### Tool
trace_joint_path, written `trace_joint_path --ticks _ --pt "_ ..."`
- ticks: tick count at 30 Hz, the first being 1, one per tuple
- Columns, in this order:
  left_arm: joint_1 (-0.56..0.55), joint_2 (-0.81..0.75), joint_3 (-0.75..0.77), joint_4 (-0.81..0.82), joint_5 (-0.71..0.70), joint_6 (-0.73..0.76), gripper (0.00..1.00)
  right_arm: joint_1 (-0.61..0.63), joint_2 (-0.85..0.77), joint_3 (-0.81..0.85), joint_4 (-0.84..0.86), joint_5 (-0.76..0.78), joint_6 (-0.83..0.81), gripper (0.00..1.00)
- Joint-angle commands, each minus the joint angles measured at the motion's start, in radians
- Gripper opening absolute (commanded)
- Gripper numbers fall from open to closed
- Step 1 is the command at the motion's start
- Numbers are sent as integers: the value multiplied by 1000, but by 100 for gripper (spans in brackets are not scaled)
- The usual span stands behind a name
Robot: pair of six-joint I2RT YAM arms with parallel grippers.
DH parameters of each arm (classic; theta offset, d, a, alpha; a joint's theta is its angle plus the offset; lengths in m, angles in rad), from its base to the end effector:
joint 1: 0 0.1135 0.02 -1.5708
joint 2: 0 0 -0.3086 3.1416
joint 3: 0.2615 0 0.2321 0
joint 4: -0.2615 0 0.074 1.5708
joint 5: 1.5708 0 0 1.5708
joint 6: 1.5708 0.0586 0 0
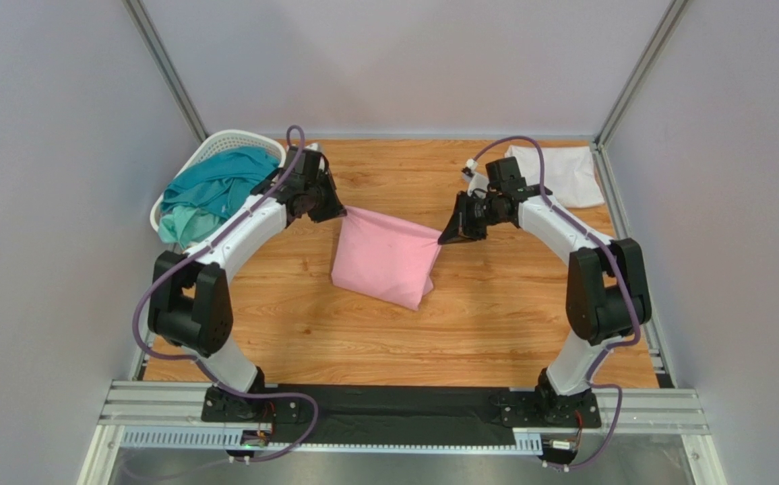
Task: Fold and stack the t-shirts
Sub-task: Fold the tshirt
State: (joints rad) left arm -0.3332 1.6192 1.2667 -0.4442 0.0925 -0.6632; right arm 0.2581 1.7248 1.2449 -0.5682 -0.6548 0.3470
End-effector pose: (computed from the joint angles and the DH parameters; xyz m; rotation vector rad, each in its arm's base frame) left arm 0.3371 -0.1224 0.3060 -0.3557 2.4168 -0.5750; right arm 0.3332 0.1249 0.2638 -0.1223 2.6493 1.0668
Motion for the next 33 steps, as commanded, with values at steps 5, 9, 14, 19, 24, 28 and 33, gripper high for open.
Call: trace_joint_path --ticks 5,9,14,19,24,28,33 --pt "20 208 154 24 29 43 0 -17 180 154 27 126 -37 1" --pt "25 292 194 15 -13 39 0 -19 286 220 27 155 -40 6" --pt "30 364 263 -37 -28 45 17 -19 351 313 4 144 -51 25" --pt "33 318 267 -57 0 37 79 -19 282 314 -6 15 -60 55" --pt "33 171 189 -65 -42 31 100 4 124 214 -13 90 -43 100" --pt "33 61 131 -85 -95 47 100 53 32 120 -12 234 -17 100" --pt "33 -80 44 -131 -155 30 100 153 31 93 -9 334 7 100"
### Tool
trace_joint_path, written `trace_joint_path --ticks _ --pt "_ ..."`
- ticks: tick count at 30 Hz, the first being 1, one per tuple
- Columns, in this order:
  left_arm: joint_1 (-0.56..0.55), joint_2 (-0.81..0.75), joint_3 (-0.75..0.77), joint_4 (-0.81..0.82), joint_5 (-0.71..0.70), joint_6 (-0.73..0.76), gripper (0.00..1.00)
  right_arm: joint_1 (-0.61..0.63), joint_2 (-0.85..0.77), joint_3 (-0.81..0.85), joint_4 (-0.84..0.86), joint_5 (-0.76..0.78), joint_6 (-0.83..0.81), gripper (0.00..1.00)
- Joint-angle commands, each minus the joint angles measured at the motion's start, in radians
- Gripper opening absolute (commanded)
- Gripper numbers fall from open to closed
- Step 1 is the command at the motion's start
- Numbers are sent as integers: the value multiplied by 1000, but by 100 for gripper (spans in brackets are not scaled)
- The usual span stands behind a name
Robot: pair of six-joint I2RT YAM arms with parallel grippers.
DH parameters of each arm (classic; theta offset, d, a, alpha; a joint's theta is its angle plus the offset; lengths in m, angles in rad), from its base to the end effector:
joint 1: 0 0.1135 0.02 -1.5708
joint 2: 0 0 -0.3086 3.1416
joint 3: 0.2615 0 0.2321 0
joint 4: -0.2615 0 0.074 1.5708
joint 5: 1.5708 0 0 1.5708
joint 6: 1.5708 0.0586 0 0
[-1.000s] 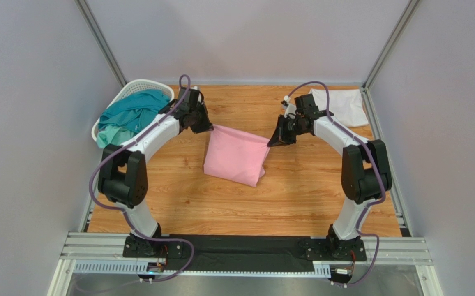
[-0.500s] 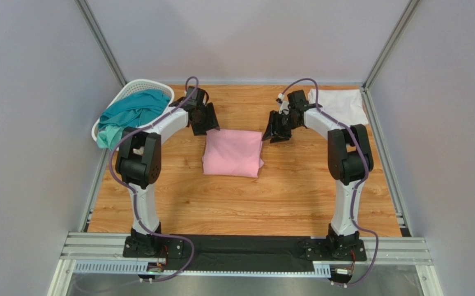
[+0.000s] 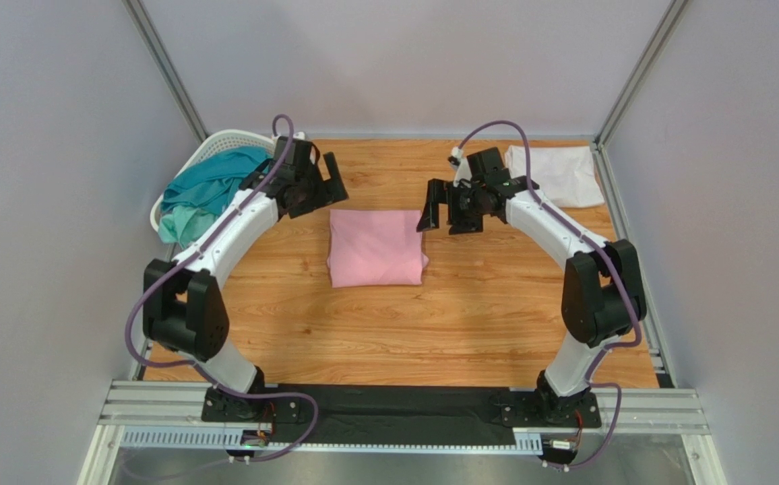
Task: Fold and stack the t-shirts
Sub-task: Fold the tshirt, then neatly place the folded tshirt to the corner
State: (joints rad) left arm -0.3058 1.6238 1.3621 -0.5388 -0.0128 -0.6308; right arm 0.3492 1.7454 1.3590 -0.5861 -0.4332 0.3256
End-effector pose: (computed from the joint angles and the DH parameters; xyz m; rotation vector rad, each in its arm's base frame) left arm 0.3443 -0.1079 0.3265 -0.3968 2.3817 -0.4280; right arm 0.3445 0.1516 0.2834 -0.2074 2.6015 0.8065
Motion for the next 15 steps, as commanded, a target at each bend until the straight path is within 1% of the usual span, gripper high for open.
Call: trace_joint_path --ticks 1,4,5,7,8,10,12,13,15 --pt "5 -109 -72 -36 -53 -7 100 77 17 -18 6 137 45 100" --pt "5 -206 -164 -43 -61 -24 100 131 45 -9 8 266 87 98" --pt "5 -229 -211 -47 -64 -35 100 143 51 -11 11 308 123 96" --pt "5 -297 -262 -53 -59 -46 100 178 65 -15 49 387 133 92" --pt "5 -320 -311 -55 -56 -50 100 183 78 3 51 390 141 87" --pt "5 -381 -354 -56 -53 -60 100 194 130 28 52 405 141 84" --pt "5 -438 -411 -59 -53 -64 100 203 181 63 52 428 144 79" --pt "5 -453 -428 -59 -49 -60 100 205 196 74 54 430 145 78" --pt "5 -490 -465 -66 -49 -52 100 211 236 103 52 432 142 71"
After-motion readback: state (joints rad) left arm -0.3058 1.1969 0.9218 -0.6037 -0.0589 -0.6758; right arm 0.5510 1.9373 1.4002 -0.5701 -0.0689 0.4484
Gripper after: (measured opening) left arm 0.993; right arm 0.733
